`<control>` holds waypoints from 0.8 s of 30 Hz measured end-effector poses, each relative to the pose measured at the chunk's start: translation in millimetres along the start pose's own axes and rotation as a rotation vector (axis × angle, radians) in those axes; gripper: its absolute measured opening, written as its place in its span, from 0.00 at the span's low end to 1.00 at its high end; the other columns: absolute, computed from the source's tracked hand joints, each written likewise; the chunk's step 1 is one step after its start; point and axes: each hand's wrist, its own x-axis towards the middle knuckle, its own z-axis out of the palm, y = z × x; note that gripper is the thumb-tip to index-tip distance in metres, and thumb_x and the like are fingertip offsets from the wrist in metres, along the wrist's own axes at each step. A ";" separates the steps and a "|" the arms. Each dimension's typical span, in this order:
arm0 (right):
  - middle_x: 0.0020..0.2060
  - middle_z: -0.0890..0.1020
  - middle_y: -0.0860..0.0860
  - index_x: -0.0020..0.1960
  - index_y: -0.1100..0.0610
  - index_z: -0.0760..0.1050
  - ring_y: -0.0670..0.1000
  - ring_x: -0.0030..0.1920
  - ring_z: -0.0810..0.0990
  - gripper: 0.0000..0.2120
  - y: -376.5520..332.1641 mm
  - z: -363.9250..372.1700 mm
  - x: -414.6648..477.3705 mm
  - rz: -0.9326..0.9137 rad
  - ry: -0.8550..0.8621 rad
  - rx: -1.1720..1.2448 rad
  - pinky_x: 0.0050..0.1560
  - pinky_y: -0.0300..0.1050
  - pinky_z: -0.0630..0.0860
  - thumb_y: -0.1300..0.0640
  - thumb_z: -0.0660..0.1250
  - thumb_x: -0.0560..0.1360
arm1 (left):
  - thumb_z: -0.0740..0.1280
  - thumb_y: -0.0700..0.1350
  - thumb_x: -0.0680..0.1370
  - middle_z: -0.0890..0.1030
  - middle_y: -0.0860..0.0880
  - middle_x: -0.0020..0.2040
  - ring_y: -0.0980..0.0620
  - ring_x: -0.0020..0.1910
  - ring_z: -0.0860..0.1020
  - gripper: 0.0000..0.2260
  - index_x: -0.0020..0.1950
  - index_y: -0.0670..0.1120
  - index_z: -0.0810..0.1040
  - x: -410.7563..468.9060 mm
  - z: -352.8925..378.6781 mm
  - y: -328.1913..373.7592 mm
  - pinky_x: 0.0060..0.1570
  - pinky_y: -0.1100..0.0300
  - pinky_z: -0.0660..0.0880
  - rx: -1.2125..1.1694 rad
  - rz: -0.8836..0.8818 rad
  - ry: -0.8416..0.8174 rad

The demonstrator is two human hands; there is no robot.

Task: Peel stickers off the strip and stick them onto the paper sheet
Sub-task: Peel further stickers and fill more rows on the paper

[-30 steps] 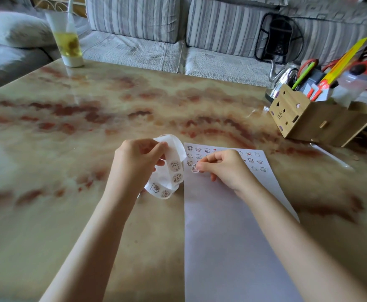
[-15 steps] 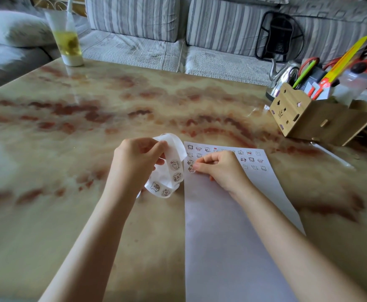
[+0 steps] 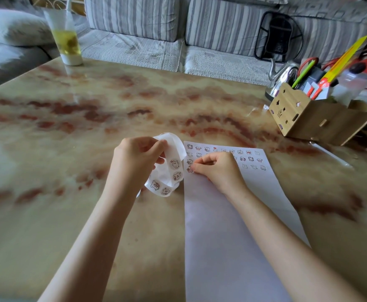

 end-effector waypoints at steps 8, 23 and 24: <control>0.31 0.83 0.44 0.32 0.49 0.81 0.47 0.39 0.81 0.05 1.4 3.2 2.0 -0.005 0.023 -0.040 0.48 0.50 0.77 0.55 0.75 0.65 | 0.66 0.46 0.75 0.84 0.49 0.36 0.45 0.41 0.83 0.08 0.40 0.47 0.84 -0.1 0.1 1.3 0.46 0.47 0.80 -0.003 0.001 0.004; 0.30 0.78 0.43 0.39 0.50 0.80 0.41 0.34 0.75 0.03 3.6 5.0 0.1 -0.036 0.040 -0.138 0.34 0.38 0.66 0.53 0.74 0.67 | 0.66 0.45 0.75 0.84 0.49 0.35 0.46 0.41 0.83 0.08 0.39 0.47 0.83 -1.0 -0.9 1.2 0.46 0.50 0.80 -0.026 0.004 0.007; 0.29 0.76 0.43 0.40 0.49 0.80 0.41 0.32 0.73 0.04 4.3 4.3 0.3 -0.044 0.032 -0.134 0.34 0.38 0.65 0.53 0.74 0.68 | 0.66 0.45 0.75 0.84 0.49 0.35 0.47 0.41 0.83 0.08 0.39 0.47 0.83 -0.9 -1.0 1.2 0.46 0.50 0.80 -0.027 0.003 0.007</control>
